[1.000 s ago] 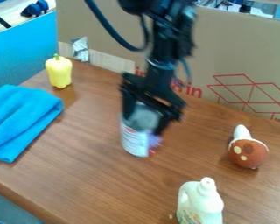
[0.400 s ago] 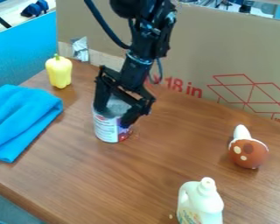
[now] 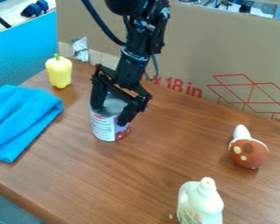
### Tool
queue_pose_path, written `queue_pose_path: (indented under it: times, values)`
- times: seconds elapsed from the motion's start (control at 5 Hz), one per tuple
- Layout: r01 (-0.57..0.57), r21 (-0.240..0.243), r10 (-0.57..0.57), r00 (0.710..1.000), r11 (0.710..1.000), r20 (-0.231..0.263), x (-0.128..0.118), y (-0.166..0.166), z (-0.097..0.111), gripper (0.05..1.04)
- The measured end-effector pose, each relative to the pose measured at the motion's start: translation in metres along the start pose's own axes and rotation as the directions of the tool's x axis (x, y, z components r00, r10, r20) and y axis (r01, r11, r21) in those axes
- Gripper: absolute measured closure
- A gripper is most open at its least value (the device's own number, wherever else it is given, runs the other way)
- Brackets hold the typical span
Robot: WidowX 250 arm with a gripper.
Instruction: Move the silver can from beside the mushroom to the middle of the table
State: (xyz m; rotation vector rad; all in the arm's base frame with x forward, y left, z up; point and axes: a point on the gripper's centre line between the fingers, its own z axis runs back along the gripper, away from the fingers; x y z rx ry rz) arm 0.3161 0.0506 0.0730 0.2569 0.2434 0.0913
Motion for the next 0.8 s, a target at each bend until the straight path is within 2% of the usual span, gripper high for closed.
queue_pose_path:
  times: [0.2, 0.4, 0.6, 0.8]
  values:
    - [0.006, -0.104, 0.007, 0.993, 0.995, 0.12, -0.01, 0.01, 0.04, 0.082]
    - [0.048, -0.164, -0.015, 0.98, 0.985, 0.197, -0.029, 0.013, 0.065, 0.082]
    - [0.151, -0.162, -0.115, 0.97, 0.975, 0.216, -0.044, -0.006, 0.073, 0.082]
    - [0.236, -0.175, -0.2, 0.959, 0.956, 0.202, -0.056, -0.03, 0.07, 0.082]
